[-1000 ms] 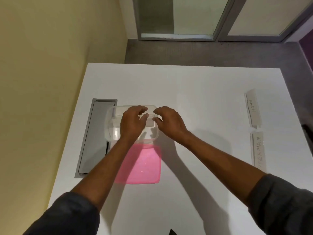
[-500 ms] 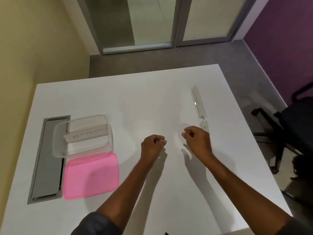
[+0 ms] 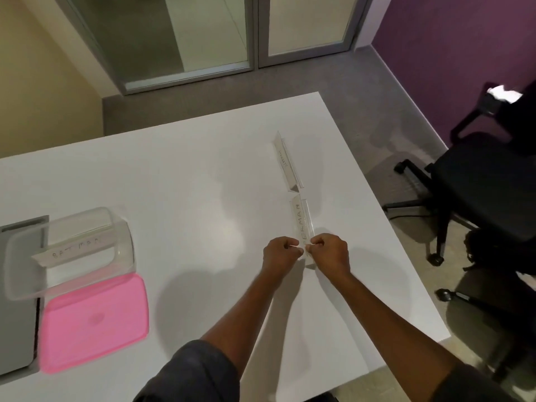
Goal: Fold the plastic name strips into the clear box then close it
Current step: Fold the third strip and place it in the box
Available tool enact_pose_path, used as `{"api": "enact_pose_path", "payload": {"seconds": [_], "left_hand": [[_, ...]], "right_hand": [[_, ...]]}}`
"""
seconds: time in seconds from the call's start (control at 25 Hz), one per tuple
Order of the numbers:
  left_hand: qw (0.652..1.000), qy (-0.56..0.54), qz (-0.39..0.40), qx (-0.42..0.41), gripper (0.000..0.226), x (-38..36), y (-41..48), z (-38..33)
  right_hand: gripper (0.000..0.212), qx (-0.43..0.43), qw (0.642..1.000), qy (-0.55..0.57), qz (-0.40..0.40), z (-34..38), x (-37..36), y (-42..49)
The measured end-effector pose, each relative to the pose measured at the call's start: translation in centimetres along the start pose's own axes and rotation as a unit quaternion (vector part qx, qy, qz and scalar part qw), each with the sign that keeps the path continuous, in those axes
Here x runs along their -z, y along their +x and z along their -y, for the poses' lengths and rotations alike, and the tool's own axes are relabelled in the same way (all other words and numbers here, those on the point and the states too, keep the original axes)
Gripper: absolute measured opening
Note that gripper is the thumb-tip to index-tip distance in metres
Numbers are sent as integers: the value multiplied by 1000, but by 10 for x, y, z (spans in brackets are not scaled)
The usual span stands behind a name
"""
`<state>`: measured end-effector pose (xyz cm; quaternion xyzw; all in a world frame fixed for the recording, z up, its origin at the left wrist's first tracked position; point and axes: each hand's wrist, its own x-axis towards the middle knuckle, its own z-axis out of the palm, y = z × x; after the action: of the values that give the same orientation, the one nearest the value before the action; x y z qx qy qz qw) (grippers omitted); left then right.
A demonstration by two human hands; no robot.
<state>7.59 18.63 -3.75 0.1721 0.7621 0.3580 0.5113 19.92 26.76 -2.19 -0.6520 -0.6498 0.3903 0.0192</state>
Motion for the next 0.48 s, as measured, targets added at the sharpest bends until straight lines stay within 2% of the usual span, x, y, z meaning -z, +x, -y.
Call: {"api": "enact_pose_path", "payload": {"seconds": [0.16,0.28,0.4,0.48], "left_hand": [[999,29,-12,5,17,-16,8,3],[999,41,-13,4,41,-18,5,0],[999,51,-2,-2,37,-16,3,3],[998,61,2,-13,24,-15,3,3]], "right_hand": [[2,3,997,73,6,-10,-5,8],[5,-34,986,165,17,-15,-5,10],[3,-109,950,288,46,-18,-3,12],[6,-162,922,348,57,-20,-3,12]]}}
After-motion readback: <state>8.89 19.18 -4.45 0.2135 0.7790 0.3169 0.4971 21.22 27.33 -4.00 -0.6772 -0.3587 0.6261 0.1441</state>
